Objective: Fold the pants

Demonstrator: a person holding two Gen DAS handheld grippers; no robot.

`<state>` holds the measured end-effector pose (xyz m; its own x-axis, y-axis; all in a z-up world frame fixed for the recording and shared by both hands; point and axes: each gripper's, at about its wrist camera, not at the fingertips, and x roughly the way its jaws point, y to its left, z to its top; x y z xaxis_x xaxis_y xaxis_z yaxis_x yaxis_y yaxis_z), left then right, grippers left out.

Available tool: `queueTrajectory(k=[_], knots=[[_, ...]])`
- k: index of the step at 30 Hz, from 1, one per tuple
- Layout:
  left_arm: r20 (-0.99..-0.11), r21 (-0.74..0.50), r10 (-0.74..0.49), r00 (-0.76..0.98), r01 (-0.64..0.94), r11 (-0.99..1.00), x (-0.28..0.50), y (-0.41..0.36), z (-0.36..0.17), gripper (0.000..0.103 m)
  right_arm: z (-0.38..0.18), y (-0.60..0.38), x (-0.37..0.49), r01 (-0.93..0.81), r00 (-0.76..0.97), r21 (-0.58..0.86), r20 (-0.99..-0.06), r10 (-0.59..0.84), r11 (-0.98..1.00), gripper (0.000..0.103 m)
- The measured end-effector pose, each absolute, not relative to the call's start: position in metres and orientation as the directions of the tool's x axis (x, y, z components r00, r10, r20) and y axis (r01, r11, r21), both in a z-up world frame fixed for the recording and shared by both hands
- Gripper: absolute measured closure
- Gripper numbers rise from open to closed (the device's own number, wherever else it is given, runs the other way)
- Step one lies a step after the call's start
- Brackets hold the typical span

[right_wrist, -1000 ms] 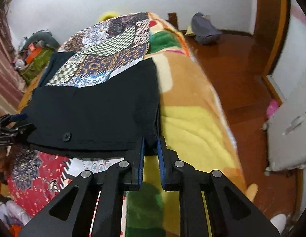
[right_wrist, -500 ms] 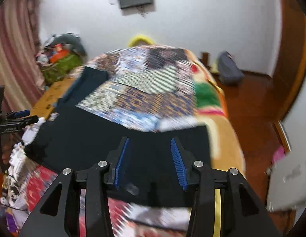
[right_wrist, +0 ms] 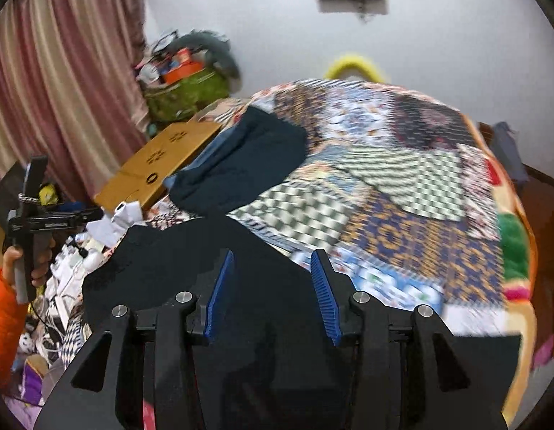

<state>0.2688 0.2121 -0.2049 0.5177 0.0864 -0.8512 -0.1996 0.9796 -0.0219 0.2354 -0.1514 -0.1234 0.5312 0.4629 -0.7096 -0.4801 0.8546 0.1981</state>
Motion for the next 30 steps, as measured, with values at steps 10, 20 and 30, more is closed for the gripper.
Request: queueTrajectory(k=[10, 20, 30], knots=[[-0.938, -0.092, -0.006, 0.347, -0.232, 0.968, 0.303, 0.242, -0.295, 0.005, -0.181, -0.062, 0.304, -0.587, 0.336, 0.223, -0.807, 0.485, 0.778, 0.062], [-0.940, -0.089, -0.022, 0.339, -0.185, 0.979, 0.312, 0.236, -0.313, 0.005, -0.226, 0.000, 0.345, -0.634, 0.207, 0.247, -0.859, 0.469, 0.733, 0.066], [-0.910, 0.082, 0.183, 0.372, -0.271, 0.959, 0.286, 0.244, -0.318, 0.008, -0.238, 0.006, 0.350, -0.651, 0.239, 0.190, -0.868, 0.436, 0.735, 0.096]])
